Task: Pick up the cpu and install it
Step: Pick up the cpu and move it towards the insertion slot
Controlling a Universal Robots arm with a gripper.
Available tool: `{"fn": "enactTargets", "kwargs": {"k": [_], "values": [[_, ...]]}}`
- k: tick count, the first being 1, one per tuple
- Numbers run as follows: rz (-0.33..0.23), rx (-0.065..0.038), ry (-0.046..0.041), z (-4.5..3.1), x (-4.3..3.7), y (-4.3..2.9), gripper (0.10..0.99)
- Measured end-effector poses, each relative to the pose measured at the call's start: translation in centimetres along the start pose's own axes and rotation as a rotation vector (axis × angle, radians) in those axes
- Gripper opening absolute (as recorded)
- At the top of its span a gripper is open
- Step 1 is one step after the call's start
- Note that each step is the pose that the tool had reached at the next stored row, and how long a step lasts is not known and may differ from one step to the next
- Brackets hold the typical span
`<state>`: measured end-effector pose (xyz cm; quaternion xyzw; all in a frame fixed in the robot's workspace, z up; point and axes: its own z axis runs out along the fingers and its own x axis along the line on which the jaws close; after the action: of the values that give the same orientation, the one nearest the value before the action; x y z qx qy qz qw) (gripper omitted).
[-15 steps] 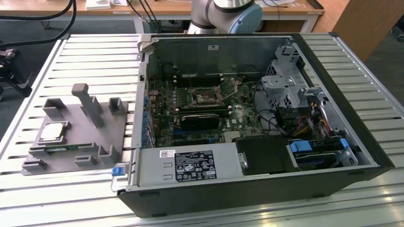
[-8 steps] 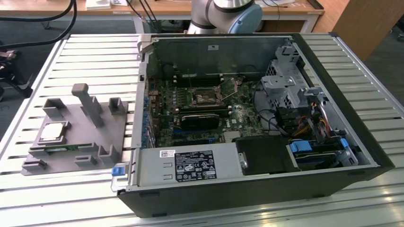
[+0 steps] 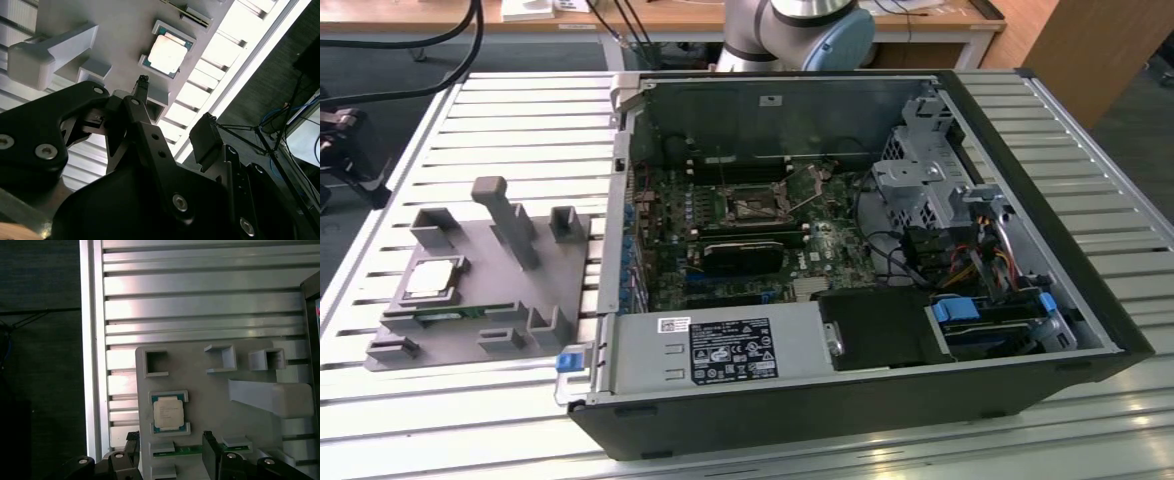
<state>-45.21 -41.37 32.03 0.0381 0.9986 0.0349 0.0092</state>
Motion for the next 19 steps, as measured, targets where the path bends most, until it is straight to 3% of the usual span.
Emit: {"fn": "enactTargets", "kwargs": {"k": [19], "values": [[0.000,0.000,0.0000,0.43,0.01,-0.03,0.612]]}}
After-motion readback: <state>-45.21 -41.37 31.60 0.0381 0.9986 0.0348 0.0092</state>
